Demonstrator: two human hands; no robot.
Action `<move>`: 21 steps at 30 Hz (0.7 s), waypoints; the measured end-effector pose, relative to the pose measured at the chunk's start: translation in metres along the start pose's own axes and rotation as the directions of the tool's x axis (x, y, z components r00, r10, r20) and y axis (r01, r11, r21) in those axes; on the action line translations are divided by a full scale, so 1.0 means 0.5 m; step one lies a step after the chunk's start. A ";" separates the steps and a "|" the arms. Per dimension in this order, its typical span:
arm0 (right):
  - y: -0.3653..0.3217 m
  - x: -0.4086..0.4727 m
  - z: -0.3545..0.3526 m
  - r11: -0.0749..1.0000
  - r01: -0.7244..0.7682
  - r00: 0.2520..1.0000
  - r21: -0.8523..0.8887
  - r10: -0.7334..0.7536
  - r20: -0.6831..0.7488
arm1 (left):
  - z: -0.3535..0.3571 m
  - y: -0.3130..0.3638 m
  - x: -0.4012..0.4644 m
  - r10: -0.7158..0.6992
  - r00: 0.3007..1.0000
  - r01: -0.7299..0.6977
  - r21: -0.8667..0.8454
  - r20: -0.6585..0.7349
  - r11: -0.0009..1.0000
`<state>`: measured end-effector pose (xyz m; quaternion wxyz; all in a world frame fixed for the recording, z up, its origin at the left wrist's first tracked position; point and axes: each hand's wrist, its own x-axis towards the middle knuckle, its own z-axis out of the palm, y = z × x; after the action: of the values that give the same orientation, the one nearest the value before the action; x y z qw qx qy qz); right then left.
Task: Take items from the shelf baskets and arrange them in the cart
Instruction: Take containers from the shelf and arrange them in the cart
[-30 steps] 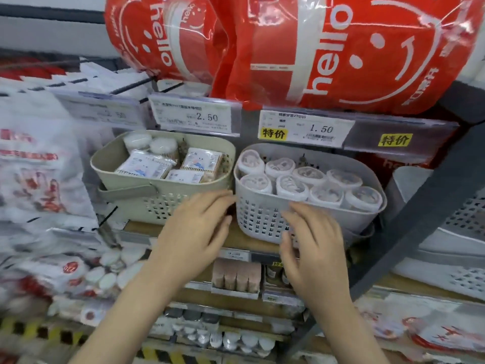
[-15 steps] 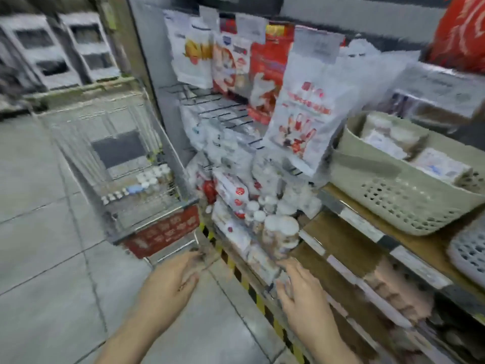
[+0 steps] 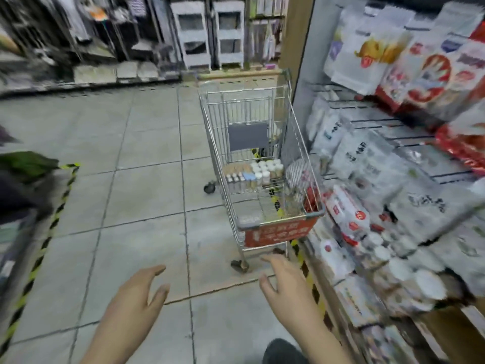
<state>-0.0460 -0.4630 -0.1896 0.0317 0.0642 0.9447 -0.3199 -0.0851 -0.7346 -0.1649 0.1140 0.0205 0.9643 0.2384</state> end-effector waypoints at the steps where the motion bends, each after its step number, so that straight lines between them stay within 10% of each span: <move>1: -0.010 0.020 0.003 1.000 0.004 1.000 -0.002 -0.004 0.011 | -0.009 -0.005 0.018 -0.001 1.000 0.001 -0.007 -0.001 1.000; 21: -0.052 0.610 0.040 0.988 -0.143 0.989 0.052 0.140 0.051 | -0.101 0.051 0.652 0.202 0.978 -0.199 -0.071 0.050 0.977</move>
<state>-0.3512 -0.4650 -0.2206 0.0748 0.1242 0.9276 -0.3444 -0.4145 -0.7046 -0.1783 0.1173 0.1206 0.9453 0.2794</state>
